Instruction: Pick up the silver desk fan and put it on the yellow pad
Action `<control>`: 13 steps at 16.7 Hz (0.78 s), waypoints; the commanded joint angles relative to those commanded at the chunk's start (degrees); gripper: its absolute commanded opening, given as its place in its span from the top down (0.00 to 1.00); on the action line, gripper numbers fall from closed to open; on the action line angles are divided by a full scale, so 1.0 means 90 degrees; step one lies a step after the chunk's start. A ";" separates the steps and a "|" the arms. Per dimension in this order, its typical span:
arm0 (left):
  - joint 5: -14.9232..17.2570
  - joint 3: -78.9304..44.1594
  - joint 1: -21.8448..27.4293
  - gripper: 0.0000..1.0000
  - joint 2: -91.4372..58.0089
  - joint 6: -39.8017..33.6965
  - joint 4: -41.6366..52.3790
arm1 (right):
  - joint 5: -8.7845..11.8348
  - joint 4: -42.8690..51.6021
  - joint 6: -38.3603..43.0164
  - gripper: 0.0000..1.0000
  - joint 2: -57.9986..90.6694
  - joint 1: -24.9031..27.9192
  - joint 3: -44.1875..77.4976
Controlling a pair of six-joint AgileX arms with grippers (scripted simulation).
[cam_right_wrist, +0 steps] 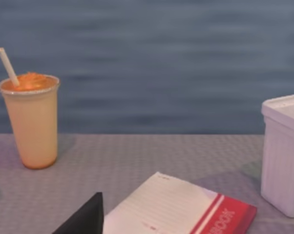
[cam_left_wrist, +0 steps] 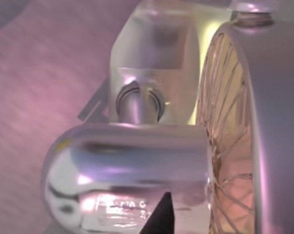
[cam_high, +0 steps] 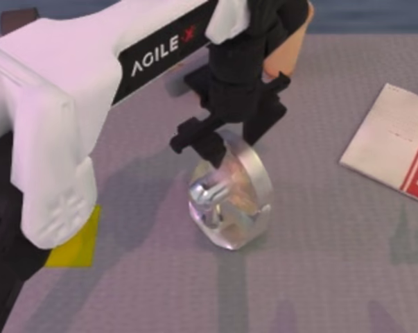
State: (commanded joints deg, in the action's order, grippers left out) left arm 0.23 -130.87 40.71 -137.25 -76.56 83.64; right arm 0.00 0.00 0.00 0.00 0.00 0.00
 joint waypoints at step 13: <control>0.0000 0.0000 0.0000 1.00 0.0000 0.0000 0.0000 | 0.0000 0.0000 0.0000 0.00 0.0000 0.0000 0.0000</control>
State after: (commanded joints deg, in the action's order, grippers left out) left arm 0.23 -130.87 40.71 -137.25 -76.56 83.64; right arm 0.00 0.00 0.00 0.00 0.00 0.00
